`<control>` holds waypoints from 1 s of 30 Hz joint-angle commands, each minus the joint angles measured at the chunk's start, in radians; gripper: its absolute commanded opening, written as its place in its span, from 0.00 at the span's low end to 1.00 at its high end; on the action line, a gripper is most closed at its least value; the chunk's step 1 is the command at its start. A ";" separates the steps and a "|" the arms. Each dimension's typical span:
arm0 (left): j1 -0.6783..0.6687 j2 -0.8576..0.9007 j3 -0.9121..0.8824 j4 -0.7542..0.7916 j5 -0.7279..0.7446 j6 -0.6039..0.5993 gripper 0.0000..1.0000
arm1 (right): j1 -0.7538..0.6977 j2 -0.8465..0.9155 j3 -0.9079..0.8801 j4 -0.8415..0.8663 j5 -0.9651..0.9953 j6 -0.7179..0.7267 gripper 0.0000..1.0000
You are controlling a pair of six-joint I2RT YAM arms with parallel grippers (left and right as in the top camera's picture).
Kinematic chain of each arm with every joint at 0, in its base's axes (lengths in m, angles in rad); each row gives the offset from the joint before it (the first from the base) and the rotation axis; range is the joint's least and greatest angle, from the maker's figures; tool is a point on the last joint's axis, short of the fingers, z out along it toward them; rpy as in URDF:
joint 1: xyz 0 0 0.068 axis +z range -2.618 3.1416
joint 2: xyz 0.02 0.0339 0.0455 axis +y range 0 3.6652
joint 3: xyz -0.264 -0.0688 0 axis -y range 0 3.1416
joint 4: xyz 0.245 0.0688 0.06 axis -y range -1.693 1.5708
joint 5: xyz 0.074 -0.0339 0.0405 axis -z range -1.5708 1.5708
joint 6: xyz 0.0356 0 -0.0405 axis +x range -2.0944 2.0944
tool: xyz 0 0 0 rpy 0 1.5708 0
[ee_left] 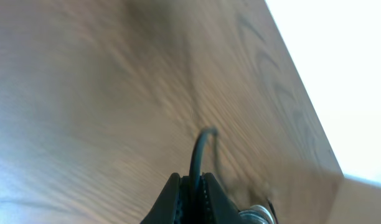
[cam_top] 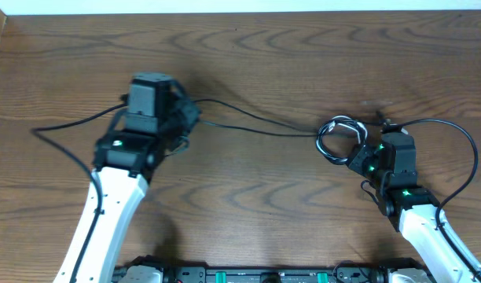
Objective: Untangle cables
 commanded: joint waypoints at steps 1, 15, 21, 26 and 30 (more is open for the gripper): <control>0.121 -0.014 0.004 -0.034 -0.016 0.039 0.08 | -0.002 -0.005 0.004 -0.016 0.149 -0.023 0.01; 0.377 -0.011 0.003 -0.058 -0.006 0.505 0.08 | -0.090 -0.005 0.004 -0.020 0.266 -0.022 0.01; 0.376 0.042 0.003 -0.067 0.817 1.054 0.08 | -0.122 -0.005 0.004 0.123 0.034 -0.023 0.01; 0.376 0.116 0.003 -0.062 0.814 1.011 0.08 | -0.122 -0.005 0.004 0.126 -0.146 -0.067 0.01; 0.349 0.201 0.003 -0.059 0.814 0.958 0.08 | -0.122 -0.005 0.004 0.128 -0.470 -0.090 0.01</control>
